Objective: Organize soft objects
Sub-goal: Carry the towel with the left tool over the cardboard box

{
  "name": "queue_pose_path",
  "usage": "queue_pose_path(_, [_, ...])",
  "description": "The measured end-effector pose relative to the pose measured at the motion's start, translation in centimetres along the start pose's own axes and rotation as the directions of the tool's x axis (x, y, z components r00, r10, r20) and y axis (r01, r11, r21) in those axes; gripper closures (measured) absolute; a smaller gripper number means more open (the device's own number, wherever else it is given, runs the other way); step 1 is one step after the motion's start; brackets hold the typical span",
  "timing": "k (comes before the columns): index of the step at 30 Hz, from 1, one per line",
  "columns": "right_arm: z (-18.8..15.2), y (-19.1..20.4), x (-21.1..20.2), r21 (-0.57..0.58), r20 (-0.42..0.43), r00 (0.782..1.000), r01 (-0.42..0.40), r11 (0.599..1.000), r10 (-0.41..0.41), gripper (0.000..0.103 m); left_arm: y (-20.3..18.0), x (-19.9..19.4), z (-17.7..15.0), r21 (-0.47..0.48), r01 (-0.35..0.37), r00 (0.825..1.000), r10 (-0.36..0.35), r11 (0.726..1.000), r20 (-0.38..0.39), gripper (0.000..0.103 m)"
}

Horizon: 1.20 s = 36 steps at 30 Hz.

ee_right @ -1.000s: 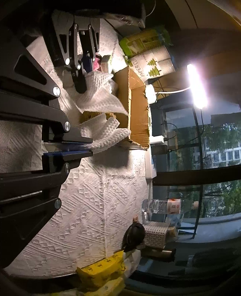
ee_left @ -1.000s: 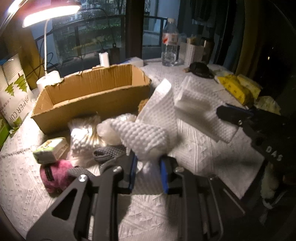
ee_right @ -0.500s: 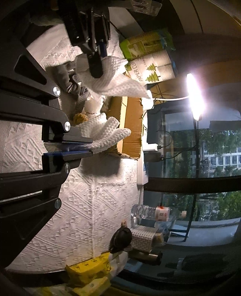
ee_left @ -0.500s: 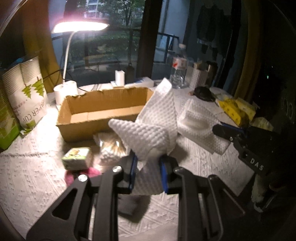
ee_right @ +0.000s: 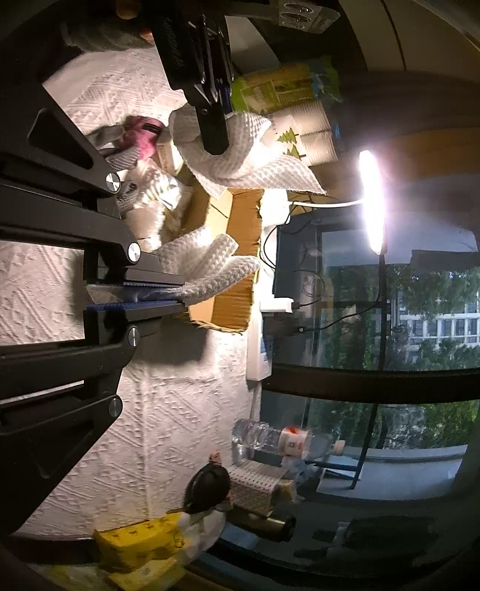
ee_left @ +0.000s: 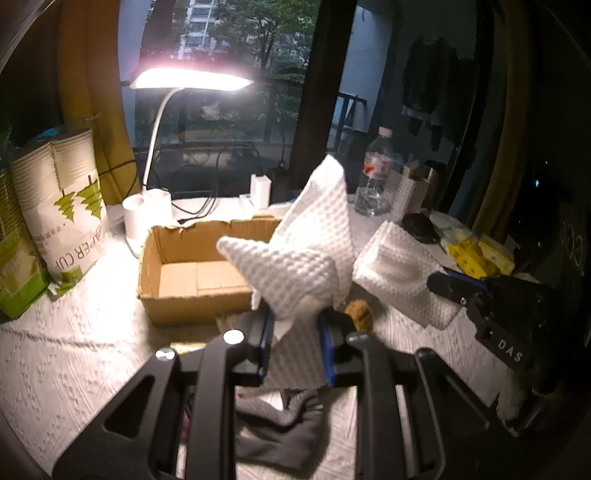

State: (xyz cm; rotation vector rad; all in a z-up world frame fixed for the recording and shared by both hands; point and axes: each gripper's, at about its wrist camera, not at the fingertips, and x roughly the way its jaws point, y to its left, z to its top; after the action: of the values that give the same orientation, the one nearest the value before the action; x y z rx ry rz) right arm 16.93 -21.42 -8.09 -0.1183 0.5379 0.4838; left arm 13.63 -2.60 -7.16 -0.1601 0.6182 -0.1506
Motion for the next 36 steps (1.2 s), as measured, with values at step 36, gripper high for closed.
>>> queue_pose_path(36, [4.9, -2.5, 10.0, 0.018, -0.033, 0.998, -0.045, 0.999, 0.046, 0.096, 1.2, 11.7, 4.6, -0.026, 0.013, 0.998, -0.014, 1.0, -0.058, 0.081])
